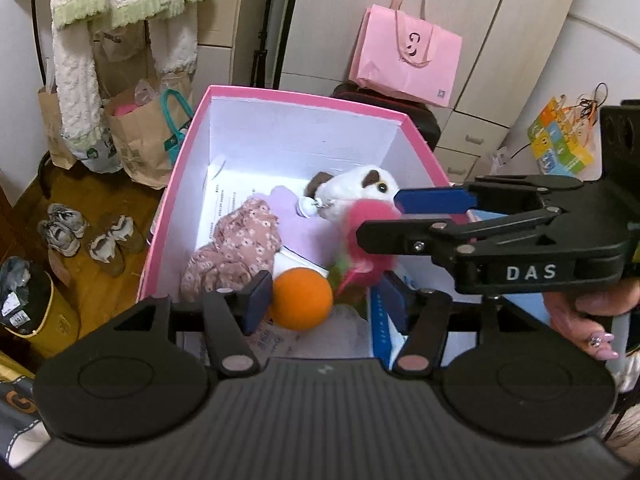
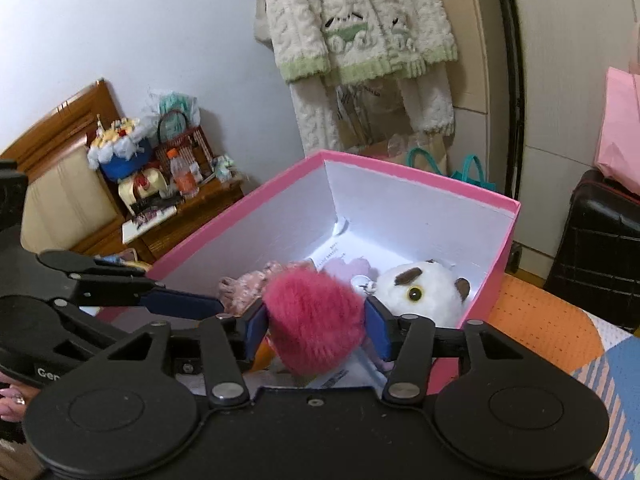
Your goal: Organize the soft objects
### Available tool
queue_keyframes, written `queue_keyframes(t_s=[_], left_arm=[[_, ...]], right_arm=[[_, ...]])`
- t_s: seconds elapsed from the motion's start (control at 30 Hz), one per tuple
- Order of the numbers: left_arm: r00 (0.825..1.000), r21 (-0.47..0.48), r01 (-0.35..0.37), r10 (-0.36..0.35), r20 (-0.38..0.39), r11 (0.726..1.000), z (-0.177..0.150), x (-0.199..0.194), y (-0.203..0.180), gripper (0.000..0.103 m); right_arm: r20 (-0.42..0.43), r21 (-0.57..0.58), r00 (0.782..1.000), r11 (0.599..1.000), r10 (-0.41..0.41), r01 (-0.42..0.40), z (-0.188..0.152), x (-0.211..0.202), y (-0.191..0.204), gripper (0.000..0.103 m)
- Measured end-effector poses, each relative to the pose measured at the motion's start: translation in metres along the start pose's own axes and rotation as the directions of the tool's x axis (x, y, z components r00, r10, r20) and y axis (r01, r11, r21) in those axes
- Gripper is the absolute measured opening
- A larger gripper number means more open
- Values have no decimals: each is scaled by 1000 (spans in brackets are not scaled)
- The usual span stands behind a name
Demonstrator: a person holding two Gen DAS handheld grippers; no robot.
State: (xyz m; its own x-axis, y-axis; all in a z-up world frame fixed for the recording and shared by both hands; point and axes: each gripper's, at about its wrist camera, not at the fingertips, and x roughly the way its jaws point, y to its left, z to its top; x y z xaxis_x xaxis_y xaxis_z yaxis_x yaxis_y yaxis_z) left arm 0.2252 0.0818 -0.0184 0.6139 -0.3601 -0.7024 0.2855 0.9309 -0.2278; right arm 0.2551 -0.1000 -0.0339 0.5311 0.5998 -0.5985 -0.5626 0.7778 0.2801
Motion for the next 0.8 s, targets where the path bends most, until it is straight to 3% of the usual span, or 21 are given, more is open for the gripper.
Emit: queue_keyframes(t_s=[0.3, 0.67, 0.73, 0.8], left_arm=[[998, 10, -24, 23, 50, 1000, -10, -34, -10, 73], [992, 59, -46, 39, 123, 997, -31, -84, -37, 80], [987, 93, -34, 18, 161, 995, -39, -97, -46, 86], [981, 122, -19, -5, 194, 992, -49, -109, -54, 90]], right_arm=[[77, -8, 995, 998, -66, 67, -14, -43, 11, 63], [113, -40, 982, 987, -150, 155, -40, -94, 30, 64], [122, -76, 979, 982, -166, 175, -45, -103, 38, 77], [141, -118, 970, 969, -199, 216, -53, -112, 47, 81]])
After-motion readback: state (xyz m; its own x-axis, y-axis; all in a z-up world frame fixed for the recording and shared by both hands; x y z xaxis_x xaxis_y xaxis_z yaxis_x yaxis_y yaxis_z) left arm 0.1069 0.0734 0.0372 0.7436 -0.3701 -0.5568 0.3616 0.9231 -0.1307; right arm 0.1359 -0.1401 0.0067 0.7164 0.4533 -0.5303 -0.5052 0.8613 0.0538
